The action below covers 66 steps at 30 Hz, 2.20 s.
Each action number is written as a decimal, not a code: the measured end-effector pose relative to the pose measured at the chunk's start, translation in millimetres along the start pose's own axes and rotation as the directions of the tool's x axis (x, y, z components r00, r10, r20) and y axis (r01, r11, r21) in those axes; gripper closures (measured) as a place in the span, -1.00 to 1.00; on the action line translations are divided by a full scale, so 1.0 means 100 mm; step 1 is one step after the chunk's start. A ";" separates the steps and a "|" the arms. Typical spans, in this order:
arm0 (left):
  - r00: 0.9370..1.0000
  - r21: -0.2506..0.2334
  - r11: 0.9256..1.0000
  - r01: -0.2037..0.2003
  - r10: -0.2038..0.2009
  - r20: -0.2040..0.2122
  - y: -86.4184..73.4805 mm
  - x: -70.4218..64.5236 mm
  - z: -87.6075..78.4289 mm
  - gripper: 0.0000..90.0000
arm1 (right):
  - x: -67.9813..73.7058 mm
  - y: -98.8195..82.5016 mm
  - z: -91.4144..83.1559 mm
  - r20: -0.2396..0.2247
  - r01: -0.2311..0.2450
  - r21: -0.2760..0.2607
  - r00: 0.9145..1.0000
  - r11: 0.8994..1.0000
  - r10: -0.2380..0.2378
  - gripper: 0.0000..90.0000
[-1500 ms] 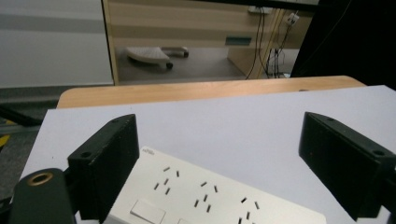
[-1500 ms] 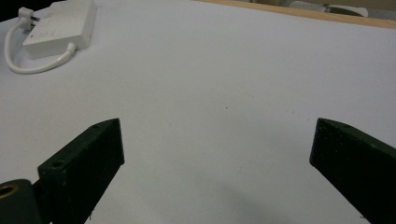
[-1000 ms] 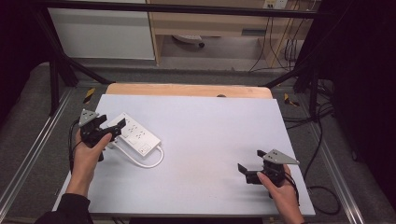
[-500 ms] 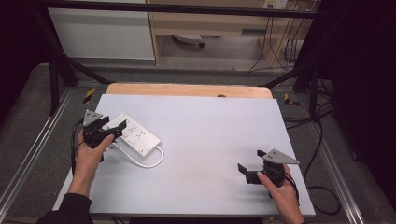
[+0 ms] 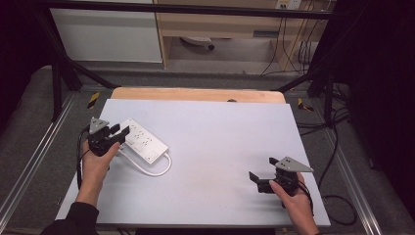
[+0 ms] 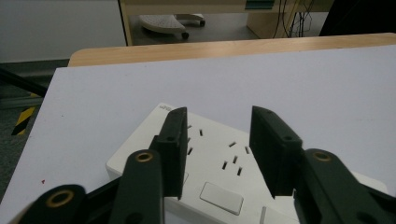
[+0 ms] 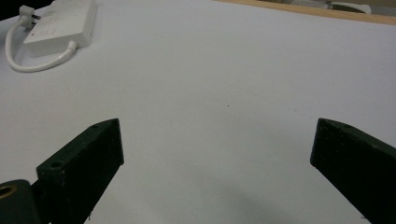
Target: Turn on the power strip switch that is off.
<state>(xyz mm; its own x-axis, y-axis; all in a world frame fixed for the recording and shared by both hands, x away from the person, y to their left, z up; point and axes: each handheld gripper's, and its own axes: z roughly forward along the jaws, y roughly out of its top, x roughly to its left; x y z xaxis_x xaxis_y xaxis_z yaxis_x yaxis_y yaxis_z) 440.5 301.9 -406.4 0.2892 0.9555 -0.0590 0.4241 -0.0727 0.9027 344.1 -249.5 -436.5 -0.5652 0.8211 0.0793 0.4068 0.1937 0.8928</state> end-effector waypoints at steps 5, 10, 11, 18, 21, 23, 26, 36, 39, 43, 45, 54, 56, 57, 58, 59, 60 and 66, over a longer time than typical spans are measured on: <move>1.000 0.000 1.000 -0.012 0.012 0.012 -0.02 -0.01 0.03 0.43 | 0.00 0.00 0.00 0.000 0.002 -0.003 1.000 1.000 -0.002 -0.93; 0.999 0.011 0.999 -0.034 0.034 0.033 -0.04 -0.04 0.07 0.59 | 0.00 0.00 0.00 -0.002 0.006 -0.001 1.000 1.000 -0.006 -0.93; 0.999 0.011 0.999 -0.033 0.032 0.036 -0.05 -0.05 0.08 0.63 | 0.00 0.00 0.00 -0.002 0.002 0.000 1.000 1.000 -0.002 -0.93; 0.996 0.021 0.998 -0.061 0.060 0.060 -0.07 -0.06 0.08 0.78 | 0.01 0.00 0.01 -0.003 0.004 0.004 1.000 1.000 -0.004 -0.93; 0.996 0.024 0.998 -0.062 0.060 0.061 -0.07 -0.05 0.09 0.86 | 0.00 0.00 0.01 -0.004 0.002 0.004 1.000 1.000 -0.002 -0.93; 0.997 0.024 0.998 -0.054 0.053 0.059 -0.08 -0.04 0.09 0.91 | 0.00 -0.01 0.01 -0.004 0.001 0.003 1.000 1.000 -0.001 -0.93; 0.998 0.025 0.999 -0.046 0.044 0.054 -0.09 -0.02 0.08 0.92 | 0.00 -0.01 0.01 -0.004 0.000 0.003 1.000 1.000 0.000 -0.93; 0.998 0.039 0.998 -0.048 0.046 0.042 -0.14 0.00 0.11 0.98 | 0.00 -0.01 0.02 -0.007 0.000 0.004 1.000 1.000 0.000 -0.93; 0.998 0.051 0.998 -0.047 0.045 0.047 -0.16 0.01 0.12 0.99 | 0.00 -0.01 0.01 -0.008 0.000 0.005 1.000 1.000 0.000 -0.93; 0.997 0.069 0.996 -0.053 0.049 0.052 -0.19 0.02 0.13 1.00 | 0.00 -0.01 0.01 -0.008 0.000 0.006 1.000 1.000 0.000 -0.93; 0.997 0.068 0.996 -0.052 0.048 0.056 -0.19 0.02 0.12 1.00 | 0.00 -0.01 0.01 -0.008 -0.001 0.006 1.000 1.000 0.001 -0.93; 0.997 0.093 0.994 -0.059 0.053 0.065 -0.24 0.01 0.10 1.00 | 0.00 -0.01 0.00 -0.009 -0.004 0.003 1.000 1.000 0.004 -0.93; 0.997 0.090 0.994 -0.056 0.050 0.066 -0.25 0.01 0.10 1.00 | 0.00 -0.01 0.00 -0.009 -0.003 0.003 1.000 1.000 0.003 -0.93; 0.996 0.091 0.994 -0.057 0.051 0.066 -0.24 0.01 0.09 1.00 | 0.00 -0.01 0.01 -0.009 -0.003 0.003 1.000 1.000 0.003 -0.93; 0.996 0.090 0.994 -0.058 0.052 0.068 -0.25 0.01 0.09 1.00 | 0.00 -0.01 0.01 -0.009 -0.002 0.003 1.000 1.000 0.002 -0.93; 0.996 0.093 0.994 -0.058 0.052 0.066 -0.25 0.01 0.10 1.00 | 0.00 -0.01 0.01 -0.009 -0.001 0.003 1.000 1.000 0.001 -0.93; 0.997 0.097 0.994 -0.056 0.050 0.063 -0.25 0.00 0.10 1.00 | 0.00 -0.01 0.01 -0.010 -0.001 0.003 1.000 1.000 0.002 -0.93; 0.997 0.099 0.994 -0.052 0.046 0.058 -0.27 0.01 0.10 1.00 | 0.00 0.00 0.01 -0.013 -0.002 0.000 1.000 1.000 0.002 -0.93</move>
<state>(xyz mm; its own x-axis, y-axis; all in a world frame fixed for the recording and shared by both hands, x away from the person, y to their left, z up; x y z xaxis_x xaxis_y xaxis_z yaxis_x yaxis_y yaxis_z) 437.8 301.7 -434.8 0.3576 0.9330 -0.0415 0.4913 -0.1501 0.8580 344.2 -249.0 -437.0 -0.5736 0.8145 0.0870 0.4079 0.1919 0.8926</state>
